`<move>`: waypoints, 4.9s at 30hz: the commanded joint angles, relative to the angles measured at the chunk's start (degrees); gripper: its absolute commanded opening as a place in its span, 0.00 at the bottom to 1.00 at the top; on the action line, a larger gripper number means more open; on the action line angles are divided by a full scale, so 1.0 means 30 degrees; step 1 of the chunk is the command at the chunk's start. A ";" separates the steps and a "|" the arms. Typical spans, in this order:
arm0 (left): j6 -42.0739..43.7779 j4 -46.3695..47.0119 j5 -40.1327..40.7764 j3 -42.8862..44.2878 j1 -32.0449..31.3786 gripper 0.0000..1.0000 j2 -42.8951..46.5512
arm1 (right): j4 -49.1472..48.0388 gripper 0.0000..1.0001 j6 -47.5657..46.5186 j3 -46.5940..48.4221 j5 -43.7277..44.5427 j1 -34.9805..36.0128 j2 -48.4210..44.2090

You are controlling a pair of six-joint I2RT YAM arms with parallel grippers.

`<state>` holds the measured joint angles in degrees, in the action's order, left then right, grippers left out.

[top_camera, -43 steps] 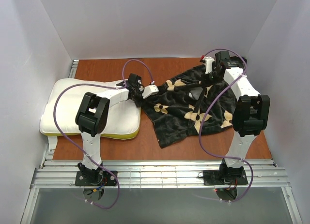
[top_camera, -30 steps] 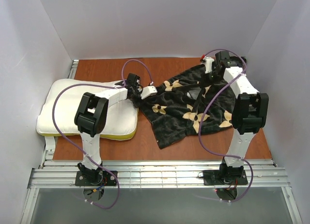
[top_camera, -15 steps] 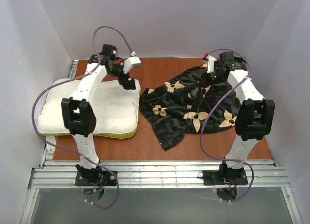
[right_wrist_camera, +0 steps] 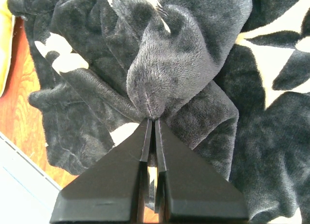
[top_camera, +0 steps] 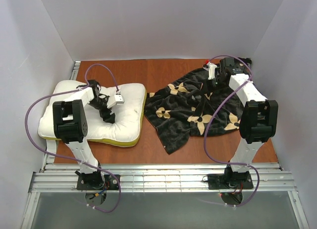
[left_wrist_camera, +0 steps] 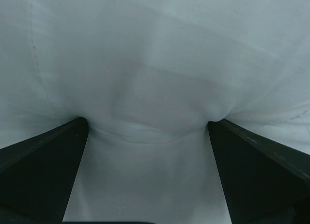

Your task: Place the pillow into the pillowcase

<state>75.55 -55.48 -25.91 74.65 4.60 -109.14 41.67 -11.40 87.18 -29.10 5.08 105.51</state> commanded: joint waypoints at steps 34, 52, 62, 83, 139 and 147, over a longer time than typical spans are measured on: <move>-0.4966 -0.0346 -0.5103 0.0135 -0.8884 0.00 0.7349 | -0.0677 0.01 -0.0009 0.0355 -0.1812 0.0152 -0.2269; -0.9567 0.2940 -0.4194 0.4524 -1.1758 0.00 0.2282 | -0.0472 0.01 -0.1853 -0.2601 -0.2195 0.0181 -0.5230; -1.3490 0.6337 -0.1181 0.7188 -1.0935 0.00 -0.0879 | -0.0793 0.01 -0.2296 -0.2665 -0.2134 0.0444 -0.4207; -1.1225 0.5460 -0.3963 0.4536 -1.1814 0.98 0.2066 | -0.1000 0.63 0.1074 -0.6876 0.0910 -0.0669 -0.8182; -1.9851 0.8153 -0.8589 0.6375 -1.2784 0.00 -0.2232 | -0.9407 0.58 0.7636 -1.1218 0.6070 0.2378 -0.3474; -2.1810 0.8854 -0.6688 0.6668 -1.2784 0.00 -0.2350 | -0.8647 0.01 0.5916 -1.1065 0.1302 0.2203 -0.4521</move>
<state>14.70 -30.83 -47.70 91.98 -34.22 -117.01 15.38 9.85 54.28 -16.67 12.08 96.60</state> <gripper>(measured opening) 0.028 0.023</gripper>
